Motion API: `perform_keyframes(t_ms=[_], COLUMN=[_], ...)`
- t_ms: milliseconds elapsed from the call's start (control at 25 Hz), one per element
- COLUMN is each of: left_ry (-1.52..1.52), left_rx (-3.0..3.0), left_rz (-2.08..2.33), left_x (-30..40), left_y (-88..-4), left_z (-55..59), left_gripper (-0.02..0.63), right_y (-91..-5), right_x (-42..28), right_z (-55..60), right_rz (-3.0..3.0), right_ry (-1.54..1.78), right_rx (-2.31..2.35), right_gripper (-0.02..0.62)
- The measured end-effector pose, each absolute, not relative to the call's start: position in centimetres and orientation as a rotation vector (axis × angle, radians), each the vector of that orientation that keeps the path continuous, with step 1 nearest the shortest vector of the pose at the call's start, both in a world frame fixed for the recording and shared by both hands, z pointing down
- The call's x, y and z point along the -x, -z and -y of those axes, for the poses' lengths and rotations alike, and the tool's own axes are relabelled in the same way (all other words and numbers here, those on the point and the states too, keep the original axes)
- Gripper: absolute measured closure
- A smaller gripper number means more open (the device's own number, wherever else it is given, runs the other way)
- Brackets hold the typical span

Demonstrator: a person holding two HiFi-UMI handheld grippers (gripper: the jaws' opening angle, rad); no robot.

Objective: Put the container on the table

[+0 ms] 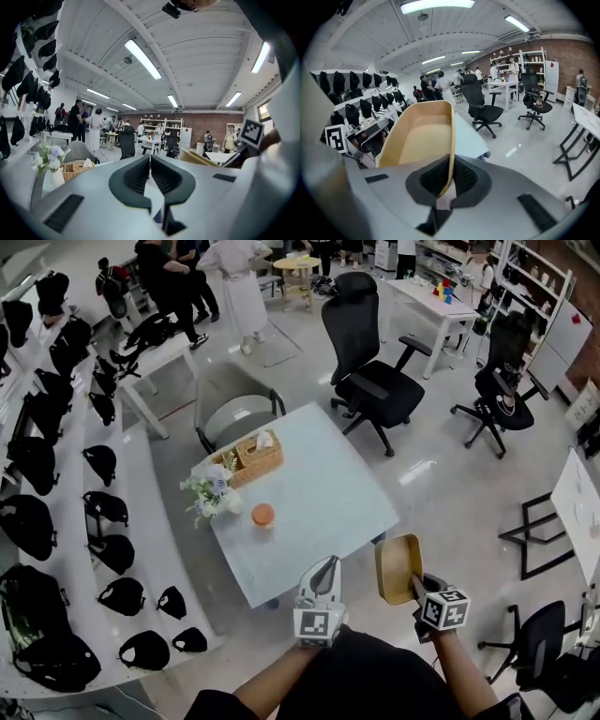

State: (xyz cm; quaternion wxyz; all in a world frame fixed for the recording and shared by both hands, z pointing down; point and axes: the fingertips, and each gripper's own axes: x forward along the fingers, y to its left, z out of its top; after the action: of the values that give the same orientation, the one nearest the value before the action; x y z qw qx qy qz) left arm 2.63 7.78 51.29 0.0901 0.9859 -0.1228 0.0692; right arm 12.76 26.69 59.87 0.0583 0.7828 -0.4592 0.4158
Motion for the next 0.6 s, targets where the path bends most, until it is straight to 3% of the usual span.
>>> perform_keyframes(t_ms=[600], left_ry=[-0.281], left_rx=[-2.800], left_rz=[0.585], left_x=[-0.4], left_y=[-54.2], left_z=[-3.0], left_gripper=[0.592], right_y=[-63.6], right_x=[-14.0], right_z=[-21.4], right_rz=[1.446], right_ry=[-1.466], right_rx=[-2.244], right_gripper=[0.595])
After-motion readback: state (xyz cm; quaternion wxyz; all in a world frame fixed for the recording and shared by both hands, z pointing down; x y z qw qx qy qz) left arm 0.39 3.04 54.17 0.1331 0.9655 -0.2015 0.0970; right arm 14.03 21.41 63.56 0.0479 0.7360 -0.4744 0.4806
